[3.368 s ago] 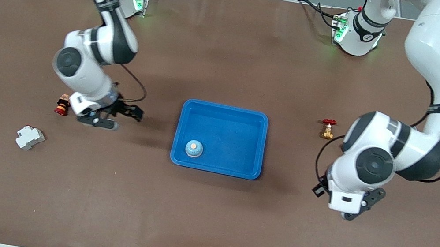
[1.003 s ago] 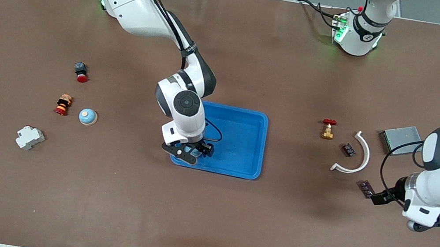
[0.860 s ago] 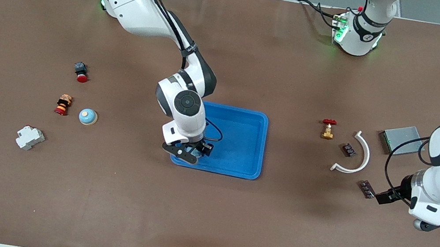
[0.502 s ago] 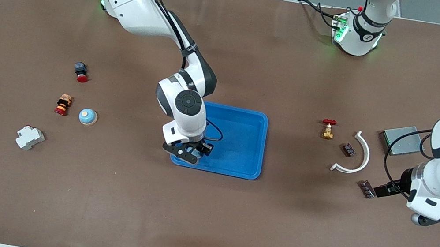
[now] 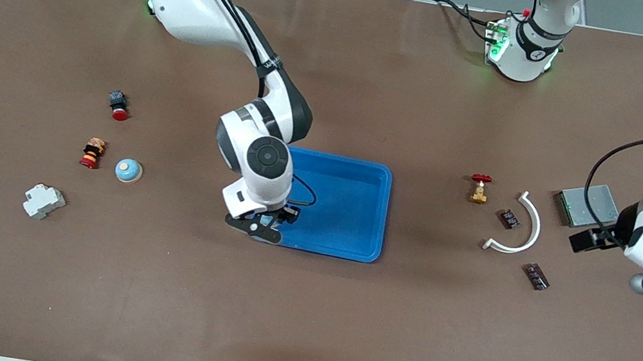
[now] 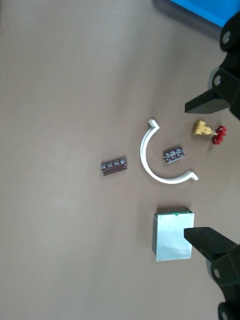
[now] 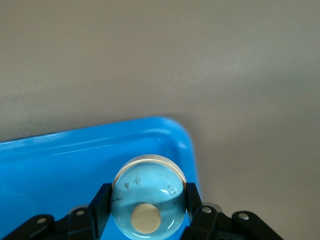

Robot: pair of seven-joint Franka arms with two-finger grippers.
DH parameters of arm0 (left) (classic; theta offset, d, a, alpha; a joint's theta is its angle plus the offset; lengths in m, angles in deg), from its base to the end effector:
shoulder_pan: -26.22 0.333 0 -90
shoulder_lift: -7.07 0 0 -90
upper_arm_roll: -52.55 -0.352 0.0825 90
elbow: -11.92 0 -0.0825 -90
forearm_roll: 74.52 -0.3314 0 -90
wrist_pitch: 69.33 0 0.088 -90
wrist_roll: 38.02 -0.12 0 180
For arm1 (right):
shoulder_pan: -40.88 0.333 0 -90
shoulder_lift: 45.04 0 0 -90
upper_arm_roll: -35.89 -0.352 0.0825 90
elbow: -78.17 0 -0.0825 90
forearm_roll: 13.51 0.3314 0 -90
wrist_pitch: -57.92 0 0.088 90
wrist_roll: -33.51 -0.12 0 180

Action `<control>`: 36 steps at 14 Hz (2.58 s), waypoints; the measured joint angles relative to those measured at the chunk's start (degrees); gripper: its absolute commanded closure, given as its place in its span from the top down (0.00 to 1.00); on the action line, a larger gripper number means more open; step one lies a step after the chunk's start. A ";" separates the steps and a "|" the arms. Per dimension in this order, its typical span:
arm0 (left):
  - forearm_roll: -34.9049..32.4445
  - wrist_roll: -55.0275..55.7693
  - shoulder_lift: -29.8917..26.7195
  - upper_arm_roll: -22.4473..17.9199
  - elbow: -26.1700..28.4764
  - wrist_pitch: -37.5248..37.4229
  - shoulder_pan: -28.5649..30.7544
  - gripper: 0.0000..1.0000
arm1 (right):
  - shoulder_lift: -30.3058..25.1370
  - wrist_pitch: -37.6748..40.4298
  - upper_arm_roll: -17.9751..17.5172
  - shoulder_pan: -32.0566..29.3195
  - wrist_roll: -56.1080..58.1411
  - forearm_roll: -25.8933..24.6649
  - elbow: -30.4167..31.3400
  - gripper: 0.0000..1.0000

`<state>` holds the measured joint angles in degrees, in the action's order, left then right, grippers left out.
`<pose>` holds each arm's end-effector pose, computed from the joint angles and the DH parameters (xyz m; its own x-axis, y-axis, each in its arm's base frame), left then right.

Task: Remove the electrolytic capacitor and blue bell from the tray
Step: 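Grasp and lift the second bell with the right gripper while the left withdraws, then carry the bell with the right gripper beside the first bell and lower it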

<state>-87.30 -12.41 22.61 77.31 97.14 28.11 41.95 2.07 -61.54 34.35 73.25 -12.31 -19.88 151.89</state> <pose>0.5919 -0.0358 0.5570 0.9642 0.2648 0.0160 0.2649 -0.9578 -0.1115 0.6094 0.3950 0.2914 0.9867 -0.1583 0.0367 -0.1606 -0.9845 0.0709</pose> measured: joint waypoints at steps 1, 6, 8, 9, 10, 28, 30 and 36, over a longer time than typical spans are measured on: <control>0.99 -1.22 -0.91 0.00 0.01 -0.87 0.68 1.00 | -0.92 1.20 0.04 -1.20 3.50 0.00 -0.14 0.00; 5.17 -3.78 -4.82 -0.05 -0.14 -5.76 2.35 1.00 | -4.55 3.69 0.28 -8.20 22.45 0.02 1.09 0.00; 5.59 -5.48 -6.36 -0.14 -0.29 -8.54 3.14 1.00 | -6.14 -0.29 0.31 -10.90 27.55 0.03 5.00 0.00; 5.67 -6.00 -6.84 -0.17 -0.30 -9.22 3.42 1.00 | -7.37 -3.27 0.31 -12.06 29.85 0.03 8.25 0.00; 5.69 -6.28 -7.06 -0.18 -0.30 -9.49 3.55 1.00 | -8.73 -5.97 0.33 -13.12 32.13 0.03 11.79 0.00; 5.72 -13.42 -7.75 0.04 0.85 -11.22 5.53 1.00 | -17.81 -32.85 -5.26 -39.83 65.60 0.03 42.89 0.00; 5.72 -13.42 -8.75 0.21 2.10 -10.96 5.52 1.00 | -17.07 -33.81 -7.69 -42.67 65.90 0.03 43.15 0.00; 6.99 -13.42 -16.42 1.02 10.19 -5.93 5.23 1.00 | -15.17 -37.15 -8.71 -43.62 65.99 0.03 43.24 1.00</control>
<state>-80.32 -25.83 6.19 78.33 107.34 22.18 47.18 -13.10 -98.68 25.65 29.63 53.67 -19.85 195.13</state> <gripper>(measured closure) 0.000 0.361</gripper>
